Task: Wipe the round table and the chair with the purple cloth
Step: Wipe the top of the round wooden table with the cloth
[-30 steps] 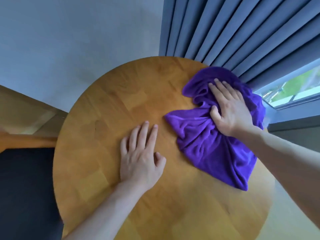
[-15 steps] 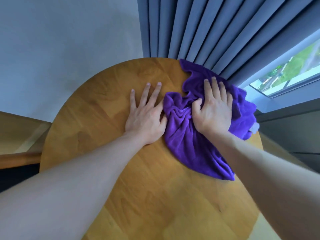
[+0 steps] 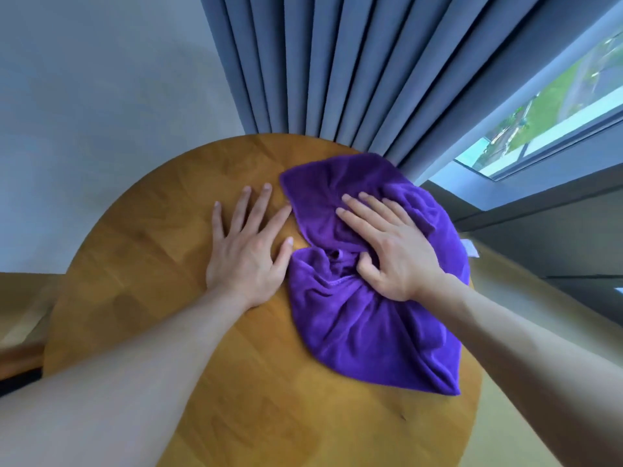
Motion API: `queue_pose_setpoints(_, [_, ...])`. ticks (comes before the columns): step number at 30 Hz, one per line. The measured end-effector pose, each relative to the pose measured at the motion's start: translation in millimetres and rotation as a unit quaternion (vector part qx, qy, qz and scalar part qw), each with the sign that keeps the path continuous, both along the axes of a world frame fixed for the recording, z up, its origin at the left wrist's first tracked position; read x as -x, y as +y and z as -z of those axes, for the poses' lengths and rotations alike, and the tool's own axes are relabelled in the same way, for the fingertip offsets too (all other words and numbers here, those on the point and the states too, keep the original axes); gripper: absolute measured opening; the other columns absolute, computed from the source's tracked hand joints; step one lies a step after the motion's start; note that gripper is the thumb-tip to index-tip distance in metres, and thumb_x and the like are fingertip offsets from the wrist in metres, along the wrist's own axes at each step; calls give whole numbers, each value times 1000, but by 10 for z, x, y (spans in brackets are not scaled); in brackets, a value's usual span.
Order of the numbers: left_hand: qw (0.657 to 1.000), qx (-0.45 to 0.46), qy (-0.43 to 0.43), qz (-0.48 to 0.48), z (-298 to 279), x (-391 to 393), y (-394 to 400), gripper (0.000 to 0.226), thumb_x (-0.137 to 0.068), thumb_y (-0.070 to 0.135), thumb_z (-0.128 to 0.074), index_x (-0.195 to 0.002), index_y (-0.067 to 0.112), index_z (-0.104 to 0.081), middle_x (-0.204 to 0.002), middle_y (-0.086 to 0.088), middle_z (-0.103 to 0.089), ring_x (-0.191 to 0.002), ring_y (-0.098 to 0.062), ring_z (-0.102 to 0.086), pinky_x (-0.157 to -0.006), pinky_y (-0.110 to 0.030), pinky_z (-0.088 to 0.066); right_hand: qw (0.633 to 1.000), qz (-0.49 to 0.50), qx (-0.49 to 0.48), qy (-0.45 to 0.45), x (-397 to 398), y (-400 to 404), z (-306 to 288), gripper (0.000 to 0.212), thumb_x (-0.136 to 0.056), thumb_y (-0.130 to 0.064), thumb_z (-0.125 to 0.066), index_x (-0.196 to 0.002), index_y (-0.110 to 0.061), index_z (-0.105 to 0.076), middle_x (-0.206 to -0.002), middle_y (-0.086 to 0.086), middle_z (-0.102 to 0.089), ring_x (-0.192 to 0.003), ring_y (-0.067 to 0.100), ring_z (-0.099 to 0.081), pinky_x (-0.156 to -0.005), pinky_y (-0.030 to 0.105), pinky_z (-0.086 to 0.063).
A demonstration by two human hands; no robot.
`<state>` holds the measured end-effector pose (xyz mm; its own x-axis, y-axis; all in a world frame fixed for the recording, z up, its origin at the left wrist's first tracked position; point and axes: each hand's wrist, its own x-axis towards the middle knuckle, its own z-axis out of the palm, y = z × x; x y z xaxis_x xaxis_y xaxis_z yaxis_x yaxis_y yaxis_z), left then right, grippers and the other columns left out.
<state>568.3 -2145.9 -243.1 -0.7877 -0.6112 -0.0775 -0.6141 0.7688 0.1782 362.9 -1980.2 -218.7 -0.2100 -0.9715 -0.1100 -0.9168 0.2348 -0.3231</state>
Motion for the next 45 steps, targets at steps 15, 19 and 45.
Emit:
queue_pose_setpoints(15, [1000,-14,-24,14,-47,-21,-18,70,-95,36,-48,-161,37,-26,-174,3,-6,-160,-27,-1,-125,-63,-3,985,168,-30,9,-735,-489,10,73,-85,-26,-35,-158,-23,-34,-168,-6,-23,-156,23,-16,-123,54,-13])
queue_pose_setpoints(19, [1000,-17,2,-3,-80,17,14,55,-98,42,-31,-147,28,-50,-170,-1,-25,-159,-28,-12,-124,-65,-9,998,-28,-56,0,-485,23,-34,82,-77,-28,-37,-158,-24,-34,-168,-7,-21,-157,21,-16,-125,47,-12])
queue_pose_setpoints(45, [1000,-15,3,1,-30,7,3,62,-96,48,-35,-157,36,-34,-173,1,-16,-159,-27,-9,-124,-66,-8,996,-74,-33,43,234,-170,12,81,-79,-37,-45,-157,-19,-36,-167,2,-27,-152,27,-28,-123,46,-20])
